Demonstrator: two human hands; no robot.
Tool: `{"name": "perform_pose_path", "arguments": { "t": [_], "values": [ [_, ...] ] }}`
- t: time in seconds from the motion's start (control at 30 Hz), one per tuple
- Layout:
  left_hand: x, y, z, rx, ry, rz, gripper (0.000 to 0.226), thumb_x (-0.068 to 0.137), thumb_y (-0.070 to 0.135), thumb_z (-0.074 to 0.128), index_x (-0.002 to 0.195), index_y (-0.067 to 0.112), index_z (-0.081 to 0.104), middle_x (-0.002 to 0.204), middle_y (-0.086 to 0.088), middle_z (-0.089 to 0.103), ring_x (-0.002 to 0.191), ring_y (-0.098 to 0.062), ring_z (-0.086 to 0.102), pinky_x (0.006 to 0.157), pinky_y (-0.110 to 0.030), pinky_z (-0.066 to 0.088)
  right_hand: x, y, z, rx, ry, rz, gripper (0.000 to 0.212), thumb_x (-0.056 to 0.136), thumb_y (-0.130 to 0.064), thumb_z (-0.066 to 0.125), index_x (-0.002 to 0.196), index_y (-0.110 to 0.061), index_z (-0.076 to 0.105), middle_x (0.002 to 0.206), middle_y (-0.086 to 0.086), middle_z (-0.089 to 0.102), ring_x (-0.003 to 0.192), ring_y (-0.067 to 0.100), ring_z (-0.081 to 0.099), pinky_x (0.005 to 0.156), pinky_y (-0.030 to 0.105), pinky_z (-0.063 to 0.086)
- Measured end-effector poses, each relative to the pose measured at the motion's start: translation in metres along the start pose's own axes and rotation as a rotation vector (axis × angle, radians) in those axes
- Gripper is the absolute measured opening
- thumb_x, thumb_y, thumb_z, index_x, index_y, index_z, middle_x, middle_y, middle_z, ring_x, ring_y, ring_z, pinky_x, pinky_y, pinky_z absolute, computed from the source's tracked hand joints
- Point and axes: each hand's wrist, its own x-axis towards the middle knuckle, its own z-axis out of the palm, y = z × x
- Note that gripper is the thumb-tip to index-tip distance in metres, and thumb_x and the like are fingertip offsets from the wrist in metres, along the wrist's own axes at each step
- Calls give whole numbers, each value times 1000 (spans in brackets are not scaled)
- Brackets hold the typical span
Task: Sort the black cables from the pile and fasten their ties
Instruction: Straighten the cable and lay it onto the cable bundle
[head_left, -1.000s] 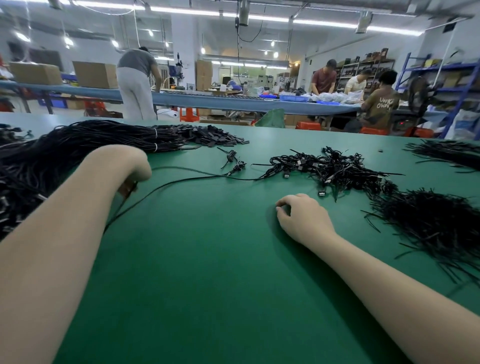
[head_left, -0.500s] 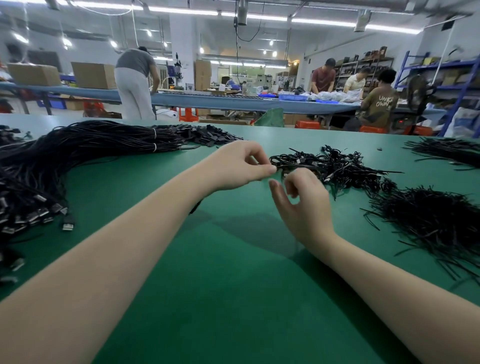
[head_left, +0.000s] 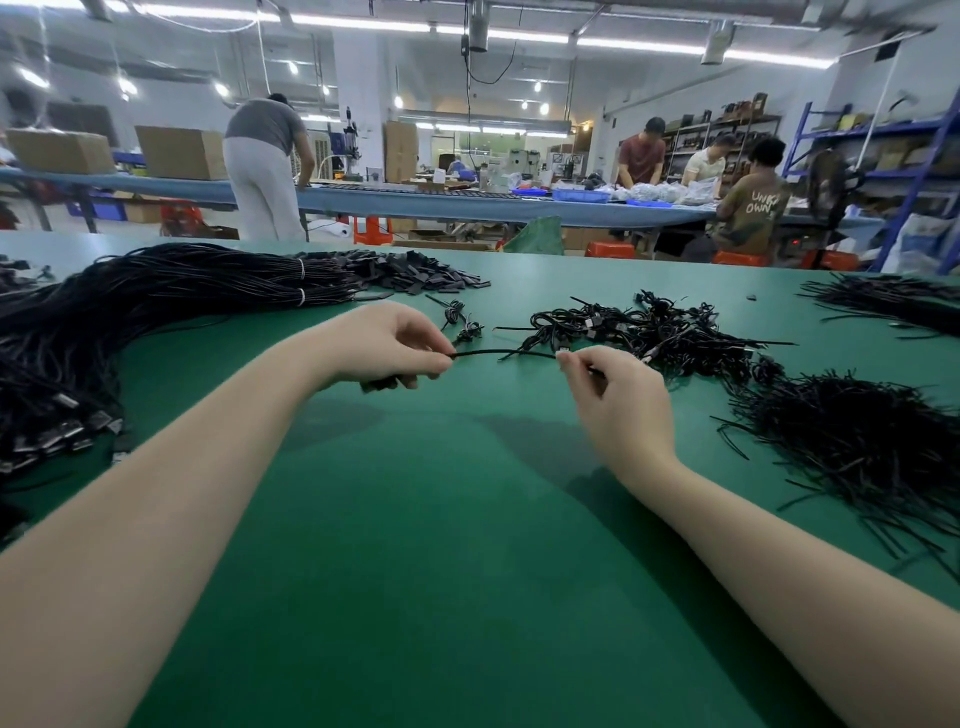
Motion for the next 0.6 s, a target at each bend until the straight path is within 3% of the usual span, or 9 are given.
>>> {"name": "perform_pose_path", "arguments": {
  "t": [0.13,0.23,0.3,0.33,0.4,0.5,0.6],
  "values": [
    [0,-8,-8,-269,156,-20,13,76,23,79,88,22,74,78,4,74,68,-7,69,57,-19,52,1,5,-1,-18,35,106,35,98,-43,46,70,-22,56,56,-8,49,51,10,42,45,28,26],
    [2,0,-11,-892,249,-108,25,65,18,82,88,16,72,72,2,72,61,-7,67,56,-21,54,-4,-7,3,117,-3,48,33,98,-38,47,77,-16,61,51,-7,46,45,7,36,46,27,25],
    [5,8,-11,-1275,247,-96,17,64,18,81,76,15,70,65,4,68,55,-5,62,54,-21,53,-10,-18,5,160,-86,-63,28,98,-31,50,81,-15,64,49,-11,43,43,5,35,46,27,25],
    [5,13,-10,-1354,219,-80,11,68,20,80,71,16,69,64,4,65,55,-5,60,54,-21,52,-14,-23,7,164,-136,-114,26,98,-29,51,82,-15,66,50,-14,43,44,3,37,47,26,26],
    [6,21,-8,-1264,142,-49,16,82,27,71,68,19,72,66,4,62,59,-8,59,57,-22,53,-20,-31,10,178,-213,-179,24,98,-26,52,86,-13,68,53,-18,44,47,-1,42,49,23,29],
    [6,32,-4,-1087,46,-25,43,99,40,48,70,20,72,69,2,64,62,-13,64,61,-23,55,-23,-38,10,212,-233,-216,23,98,-25,51,86,-13,67,54,-22,43,54,-5,47,51,12,29],
    [4,44,-4,-1050,133,-7,42,101,41,42,76,18,67,66,2,65,61,-13,66,59,-25,56,-25,-41,9,260,-295,-240,22,98,-24,52,90,-13,69,52,-21,44,53,-4,46,50,13,27]
  ]
}}
